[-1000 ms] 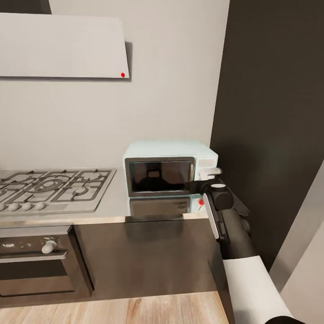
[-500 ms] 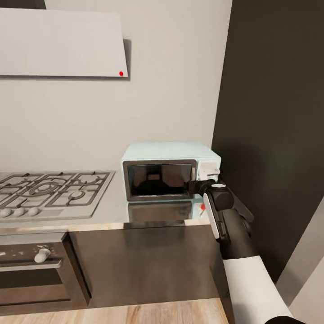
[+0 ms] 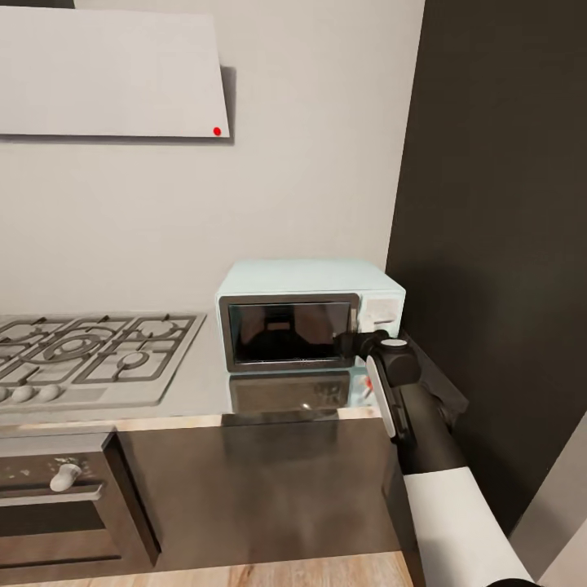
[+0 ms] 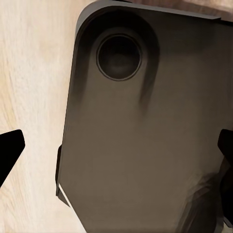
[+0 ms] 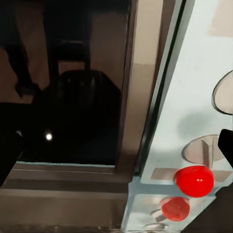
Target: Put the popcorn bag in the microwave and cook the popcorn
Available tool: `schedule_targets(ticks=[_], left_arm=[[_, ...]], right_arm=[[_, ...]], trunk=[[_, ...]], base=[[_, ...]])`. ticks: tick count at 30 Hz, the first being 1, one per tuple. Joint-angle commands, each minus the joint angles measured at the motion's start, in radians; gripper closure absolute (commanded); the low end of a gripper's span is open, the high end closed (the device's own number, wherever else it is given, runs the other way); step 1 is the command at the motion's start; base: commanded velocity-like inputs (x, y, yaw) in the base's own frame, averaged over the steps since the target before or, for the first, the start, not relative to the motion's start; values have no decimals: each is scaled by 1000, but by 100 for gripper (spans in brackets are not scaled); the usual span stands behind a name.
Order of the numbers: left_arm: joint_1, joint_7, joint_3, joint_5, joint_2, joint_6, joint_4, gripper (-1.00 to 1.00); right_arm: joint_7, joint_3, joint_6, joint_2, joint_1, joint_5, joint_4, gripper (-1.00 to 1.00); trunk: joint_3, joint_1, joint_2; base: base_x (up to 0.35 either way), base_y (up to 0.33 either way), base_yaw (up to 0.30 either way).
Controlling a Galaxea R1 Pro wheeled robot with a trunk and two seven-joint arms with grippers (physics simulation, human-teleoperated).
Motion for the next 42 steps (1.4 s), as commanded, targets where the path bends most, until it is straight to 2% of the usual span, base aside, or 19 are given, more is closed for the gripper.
schedule_targets(ticks=[1, 6, 12, 13, 16, 22, 27, 34, 42], left_arm=[[0, 0, 0, 6, 0, -2, -1, -100], [0, 0, 0, 6, 0, 0, -1, -100], [0, 0, 0, 4, 0, 0, -1, -100], [0, 0, 0, 4, 0, 0, -1, -100], [0, 0, 0, 4, 0, 0, -1, -100], [0, 0, 0, 4, 0, 0, -1, -100], [0, 0, 0, 4, 0, -1, -1, -100], [0, 0, 0, 4, 0, -1, -1, -100], [0, 0, 0, 4, 0, 0, -1, -100]], right_arm=[[-2, 1, -1, 0, 5, 4, 5, -100], [-2, 0, -29, 0, 33, 3, 21, -100], [0, -34, -62, 0, 40, 5, 33, -100], [1, -41, -306, 0, 40, 5, 33, -100], [1, -42, -308, 0, 40, 5, 33, -100], [-1, -41, -385, 0, 40, 0, 36, -100], [-1, -42, -390, 0, 40, -1, 38, -100], [-1, -42, -418, 0, 40, 1, 126, -100], [-2, -42, -421, 0, 40, 6, 133, -100]], trunk=[[-1, 0, -1], [-1, 0, -1], [-1, 0, -1], [-1, 0, -1], [-1, 0, -1], [-1, 0, -1], [-1, 0, -1], [-1, 0, -1], [-1, 0, -1]], base=[[0, 0, 0], [0, 0, 0], [0, 0, 0], [0, 0, 0], [0, 0, 0], [0, 0, 0], [0, 0, 0], [0, 0, 0], [68, 0, 0]])
